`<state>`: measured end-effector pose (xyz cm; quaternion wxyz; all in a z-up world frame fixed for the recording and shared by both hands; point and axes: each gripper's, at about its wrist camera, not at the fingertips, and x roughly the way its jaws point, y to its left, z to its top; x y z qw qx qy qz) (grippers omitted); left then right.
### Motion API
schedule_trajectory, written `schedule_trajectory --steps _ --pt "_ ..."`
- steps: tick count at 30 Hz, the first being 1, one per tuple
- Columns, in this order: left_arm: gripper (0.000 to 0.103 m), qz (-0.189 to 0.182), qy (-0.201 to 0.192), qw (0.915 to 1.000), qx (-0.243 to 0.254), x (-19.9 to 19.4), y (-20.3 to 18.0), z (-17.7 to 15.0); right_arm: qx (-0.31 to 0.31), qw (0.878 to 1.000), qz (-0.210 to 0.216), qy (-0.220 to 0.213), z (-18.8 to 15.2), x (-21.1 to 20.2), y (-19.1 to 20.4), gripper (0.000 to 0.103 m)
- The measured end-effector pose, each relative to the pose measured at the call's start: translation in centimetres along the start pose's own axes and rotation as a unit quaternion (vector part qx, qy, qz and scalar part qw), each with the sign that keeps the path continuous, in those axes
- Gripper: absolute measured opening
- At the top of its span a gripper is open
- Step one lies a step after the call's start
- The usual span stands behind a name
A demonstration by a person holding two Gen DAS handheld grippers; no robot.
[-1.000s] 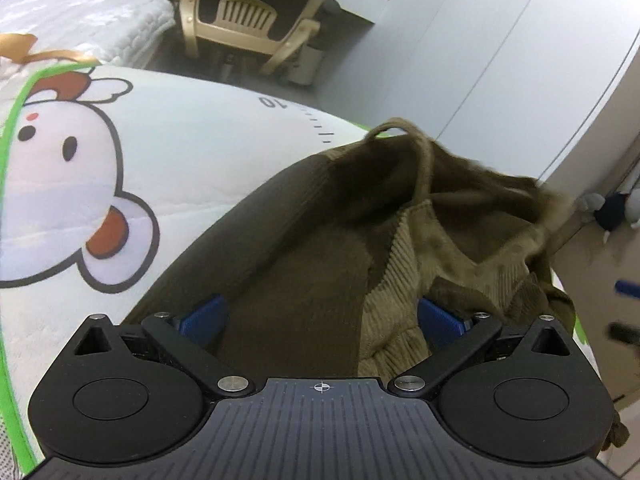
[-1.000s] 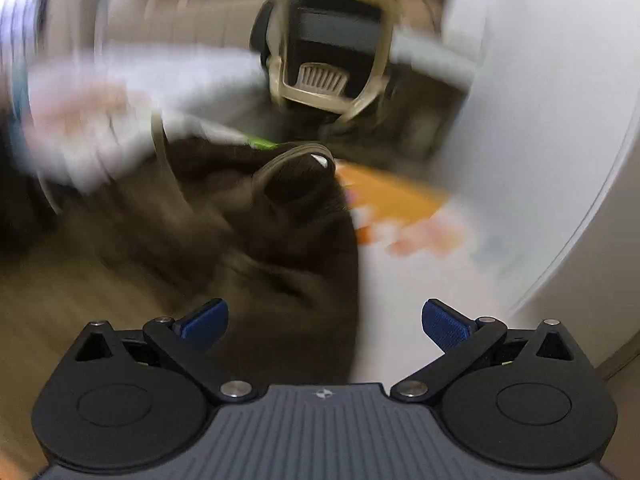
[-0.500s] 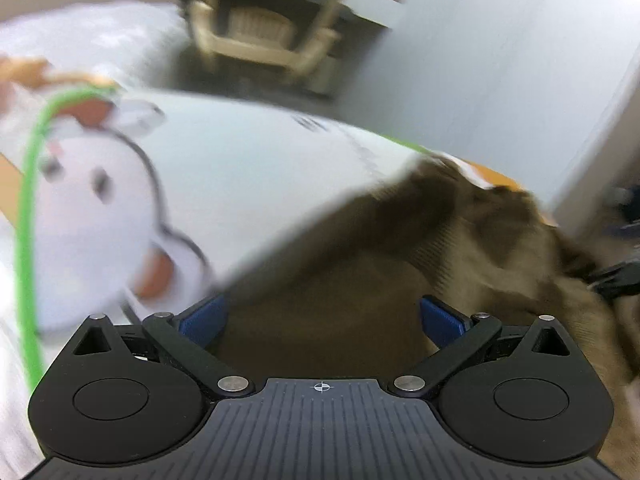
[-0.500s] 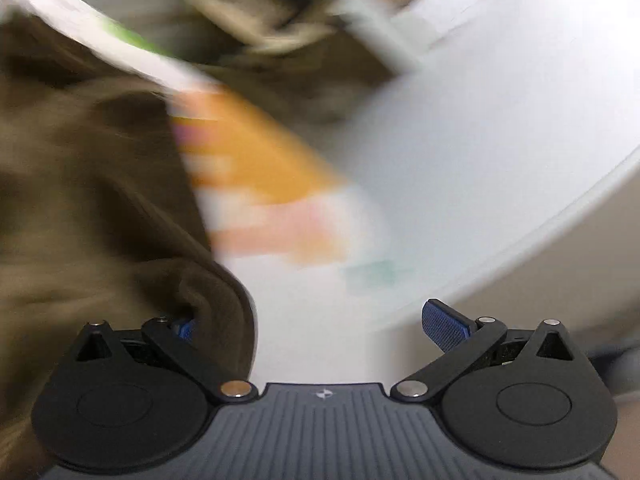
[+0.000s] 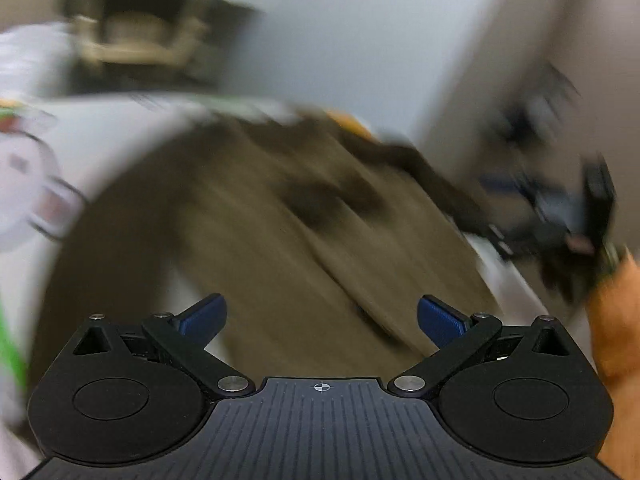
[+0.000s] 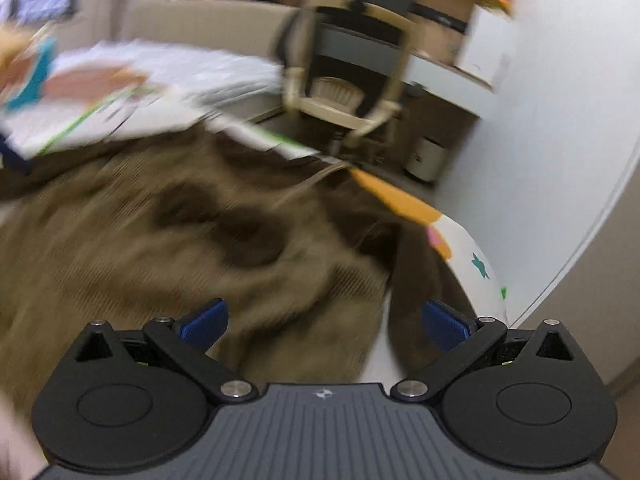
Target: Fold clothes
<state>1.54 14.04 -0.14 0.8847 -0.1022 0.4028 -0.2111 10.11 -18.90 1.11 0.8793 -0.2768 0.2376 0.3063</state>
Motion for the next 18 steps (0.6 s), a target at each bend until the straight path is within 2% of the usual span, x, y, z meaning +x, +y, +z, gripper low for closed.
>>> schedule_trajectory --steps 2,5,7,9,12,15,16,18 --pt "0.103 -0.022 0.044 0.9981 0.036 1.3 -3.2 -2.1 -0.049 0.999 0.002 -0.004 -1.9 -3.4 3.2 0.103" --pt "0.103 0.031 0.082 0.9891 0.119 2.6 -6.5 -4.9 -0.076 0.997 -0.002 0.005 -3.9 -5.1 6.4 0.103" --pt "0.103 0.073 0.082 0.9838 0.142 3.2 -7.4 -6.0 -0.072 0.997 -0.016 0.01 -4.6 -4.1 8.0 0.103" --pt "0.103 0.097 0.08 0.9837 0.128 3.3 -7.0 -5.7 -0.064 0.997 -0.037 0.003 -4.8 -2.6 9.5 0.103" --pt "0.103 0.164 0.073 0.9763 0.121 3.6 -5.8 -5.4 -0.035 0.99 -0.125 -0.048 -2.5 -1.0 10.1 0.103" --pt "0.103 0.251 0.05 0.9623 0.092 2.7 -3.1 -4.9 0.03 0.973 -0.199 -0.113 -0.5 -1.9 8.8 0.103" --pt "0.103 0.277 0.04 0.9569 0.078 2.1 -2.1 -4.7 0.032 0.969 -0.213 -0.12 -0.4 -2.3 8.8 0.103" --pt "0.103 0.333 0.013 0.9418 0.047 0.4 0.2 -4.4 -0.006 0.972 -0.216 -0.096 -0.9 -1.6 9.3 0.103"
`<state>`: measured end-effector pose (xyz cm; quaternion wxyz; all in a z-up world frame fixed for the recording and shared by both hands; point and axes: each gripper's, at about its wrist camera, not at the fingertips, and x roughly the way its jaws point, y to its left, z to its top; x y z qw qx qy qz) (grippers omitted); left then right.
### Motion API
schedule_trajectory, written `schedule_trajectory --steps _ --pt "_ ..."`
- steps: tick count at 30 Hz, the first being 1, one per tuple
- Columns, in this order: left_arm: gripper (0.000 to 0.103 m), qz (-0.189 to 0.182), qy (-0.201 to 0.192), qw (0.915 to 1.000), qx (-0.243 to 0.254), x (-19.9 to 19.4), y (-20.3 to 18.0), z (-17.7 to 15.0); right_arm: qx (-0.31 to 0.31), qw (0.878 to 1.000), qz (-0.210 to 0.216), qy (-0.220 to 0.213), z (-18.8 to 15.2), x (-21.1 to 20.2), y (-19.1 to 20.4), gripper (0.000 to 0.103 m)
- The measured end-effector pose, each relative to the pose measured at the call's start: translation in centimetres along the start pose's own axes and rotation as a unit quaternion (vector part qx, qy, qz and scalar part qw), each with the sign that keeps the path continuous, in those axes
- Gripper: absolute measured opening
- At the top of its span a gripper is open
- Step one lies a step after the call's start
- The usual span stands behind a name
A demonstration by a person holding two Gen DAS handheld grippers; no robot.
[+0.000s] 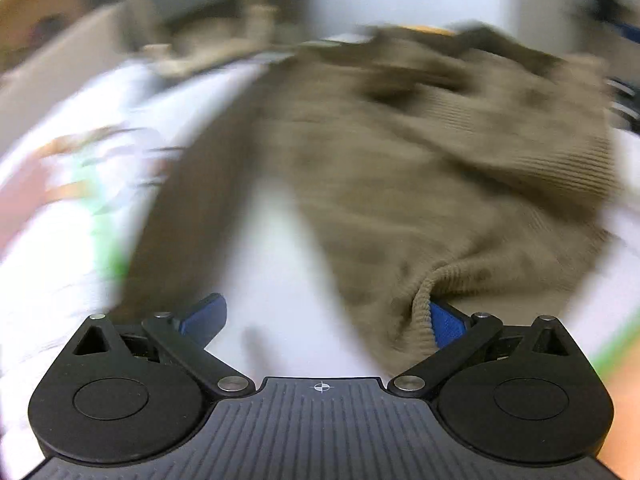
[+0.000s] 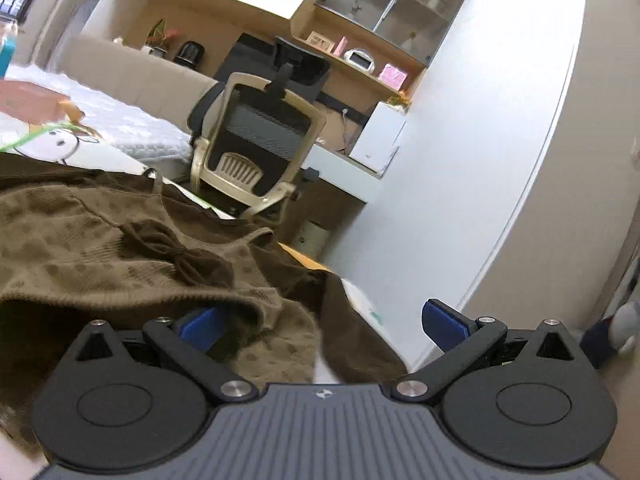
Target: Fold clothes
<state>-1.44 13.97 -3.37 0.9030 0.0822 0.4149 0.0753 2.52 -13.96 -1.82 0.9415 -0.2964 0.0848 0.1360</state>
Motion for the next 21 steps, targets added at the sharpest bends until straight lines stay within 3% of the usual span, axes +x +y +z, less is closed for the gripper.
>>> schedule_trajectory --steps 4,7,11,15,16,17,18,21 --pt "0.103 0.053 -0.009 0.9965 -0.064 0.4 4.3 0.3 -0.076 0.996 -0.002 0.036 -2.1 0.7 2.8 0.103" --pt "0.103 0.076 -0.023 0.994 -0.075 -0.3 5.8 0.5 -0.099 0.988 -0.113 0.021 -2.3 0.6 1.3 0.103" --pt "0.103 0.096 -0.05 0.9884 -0.107 -2.1 7.8 0.5 -0.052 0.966 -0.252 -0.002 -1.3 -2.0 -5.4 0.103" --pt "0.103 0.094 -0.053 0.9865 -0.124 -2.7 8.1 0.0 0.004 0.995 -0.095 0.023 -1.2 -5.0 -8.2 0.103" --pt "0.103 0.092 -0.052 0.9866 -0.125 -2.7 8.1 -0.1 0.017 0.999 -0.019 0.034 -1.3 -5.3 -7.9 0.103" --pt "0.103 0.091 -0.05 0.9865 -0.127 -2.5 8.0 -0.2 0.034 0.997 0.058 0.04 -1.3 -5.5 -6.9 0.103" --pt "0.103 0.091 -0.048 0.9863 -0.129 -2.3 8.0 -0.1 0.043 0.992 0.109 0.043 -1.1 -5.4 -5.8 0.103" --pt "0.103 0.087 -0.051 0.9847 -0.142 -2.2 8.3 0.1 0.023 0.979 0.196 0.047 0.5 -4.0 -0.8 0.103"
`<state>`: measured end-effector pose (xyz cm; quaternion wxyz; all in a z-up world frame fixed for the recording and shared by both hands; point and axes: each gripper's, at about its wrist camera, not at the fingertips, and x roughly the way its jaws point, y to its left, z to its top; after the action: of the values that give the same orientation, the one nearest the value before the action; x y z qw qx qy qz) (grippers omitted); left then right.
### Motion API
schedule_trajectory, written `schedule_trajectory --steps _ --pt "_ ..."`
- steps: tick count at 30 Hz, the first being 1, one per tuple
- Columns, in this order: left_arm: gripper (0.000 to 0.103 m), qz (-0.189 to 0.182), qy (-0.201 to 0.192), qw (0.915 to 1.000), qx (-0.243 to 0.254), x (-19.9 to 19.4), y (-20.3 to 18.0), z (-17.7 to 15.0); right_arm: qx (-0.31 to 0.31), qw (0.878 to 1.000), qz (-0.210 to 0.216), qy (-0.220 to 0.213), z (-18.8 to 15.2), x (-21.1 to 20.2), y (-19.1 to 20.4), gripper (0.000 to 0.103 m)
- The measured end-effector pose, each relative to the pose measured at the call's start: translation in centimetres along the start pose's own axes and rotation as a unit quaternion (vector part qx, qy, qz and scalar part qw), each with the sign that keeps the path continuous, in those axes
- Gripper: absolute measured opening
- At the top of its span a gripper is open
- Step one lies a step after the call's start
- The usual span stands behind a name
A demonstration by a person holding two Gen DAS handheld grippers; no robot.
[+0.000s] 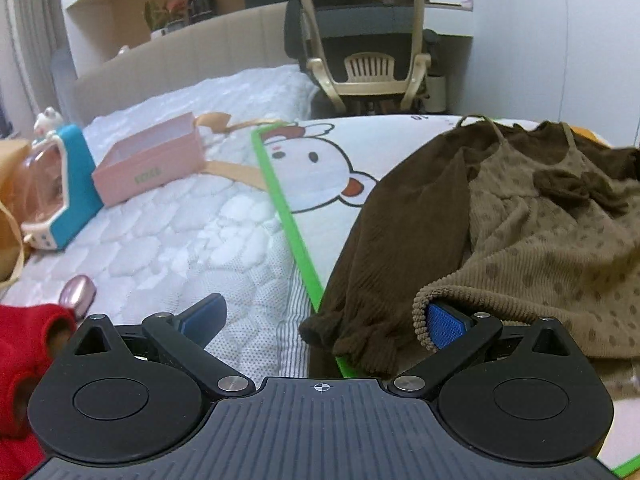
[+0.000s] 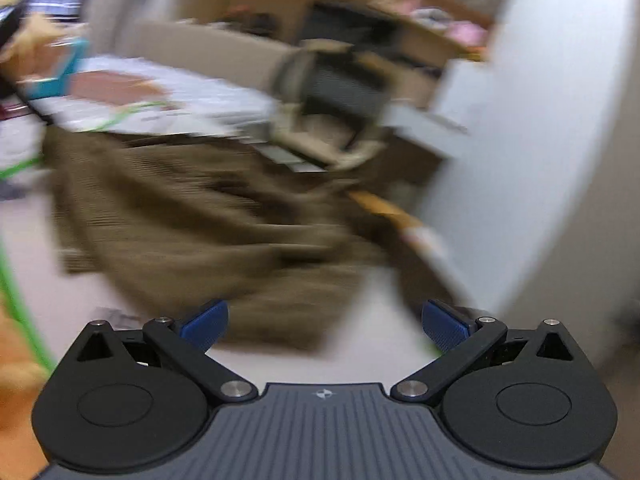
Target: Fold clothes
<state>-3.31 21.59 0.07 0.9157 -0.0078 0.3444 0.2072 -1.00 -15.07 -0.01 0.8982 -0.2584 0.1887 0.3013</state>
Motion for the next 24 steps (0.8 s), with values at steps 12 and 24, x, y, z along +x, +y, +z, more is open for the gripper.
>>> schedule_trajectory --steps 12,24 --pt "0.103 -0.027 -0.018 0.9991 -0.028 -0.2 0.2 0.2 -0.163 0.932 -0.318 -0.06 0.6 6.0 3.3 0.103" --pt "0.103 -0.062 -0.061 0.9961 0.02 -5.2 -1.1 -0.1 -0.125 0.944 -0.298 -0.07 2.9 -2.9 -2.8 0.103"
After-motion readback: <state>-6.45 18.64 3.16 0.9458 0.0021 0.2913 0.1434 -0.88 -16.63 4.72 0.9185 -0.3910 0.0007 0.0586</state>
